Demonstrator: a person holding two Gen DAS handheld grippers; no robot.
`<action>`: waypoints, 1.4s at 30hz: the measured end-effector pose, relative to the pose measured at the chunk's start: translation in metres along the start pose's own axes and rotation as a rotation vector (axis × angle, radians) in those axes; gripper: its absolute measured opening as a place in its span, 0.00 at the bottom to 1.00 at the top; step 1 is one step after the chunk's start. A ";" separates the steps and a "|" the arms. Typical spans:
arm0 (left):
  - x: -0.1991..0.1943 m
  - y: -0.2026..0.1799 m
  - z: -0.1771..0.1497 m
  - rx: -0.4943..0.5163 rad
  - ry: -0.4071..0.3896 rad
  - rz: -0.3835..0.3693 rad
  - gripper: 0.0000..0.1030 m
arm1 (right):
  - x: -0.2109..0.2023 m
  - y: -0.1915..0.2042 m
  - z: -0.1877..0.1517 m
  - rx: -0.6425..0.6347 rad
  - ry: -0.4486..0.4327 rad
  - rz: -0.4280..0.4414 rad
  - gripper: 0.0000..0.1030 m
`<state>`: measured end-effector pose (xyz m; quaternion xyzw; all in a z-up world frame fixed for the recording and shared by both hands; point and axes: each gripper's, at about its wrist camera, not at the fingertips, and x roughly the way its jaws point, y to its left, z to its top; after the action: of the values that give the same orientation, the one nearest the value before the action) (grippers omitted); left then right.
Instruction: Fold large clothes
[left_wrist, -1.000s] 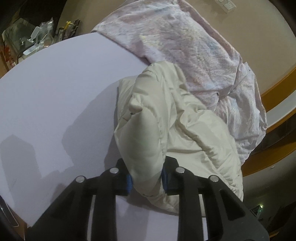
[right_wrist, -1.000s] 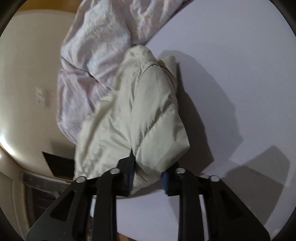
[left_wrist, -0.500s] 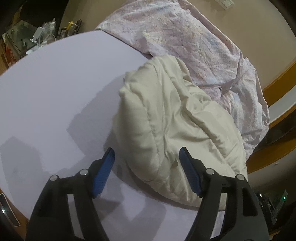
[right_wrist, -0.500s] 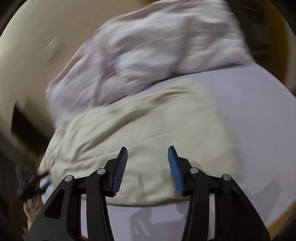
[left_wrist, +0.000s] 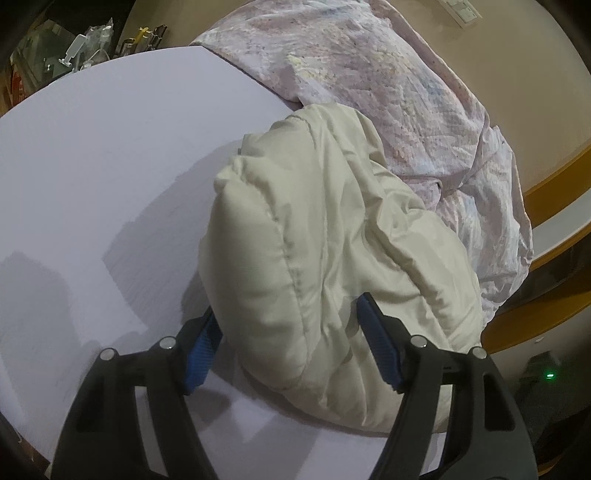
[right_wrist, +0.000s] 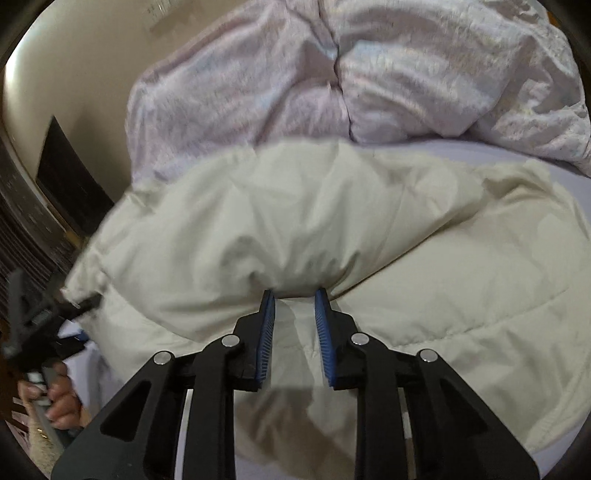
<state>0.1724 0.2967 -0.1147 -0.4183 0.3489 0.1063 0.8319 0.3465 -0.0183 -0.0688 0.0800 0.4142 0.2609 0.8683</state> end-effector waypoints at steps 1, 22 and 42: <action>0.000 0.001 0.001 -0.005 -0.001 -0.005 0.69 | 0.007 -0.001 -0.002 0.000 0.016 -0.007 0.24; 0.013 -0.002 0.018 -0.084 -0.030 -0.101 0.37 | 0.028 0.002 -0.014 -0.046 0.014 -0.042 0.24; -0.042 -0.174 0.000 0.313 -0.135 -0.333 0.27 | 0.030 0.000 -0.012 -0.055 -0.001 -0.031 0.24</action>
<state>0.2232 0.1923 0.0211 -0.3279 0.2307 -0.0601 0.9141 0.3530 -0.0037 -0.0974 0.0498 0.4077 0.2586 0.8743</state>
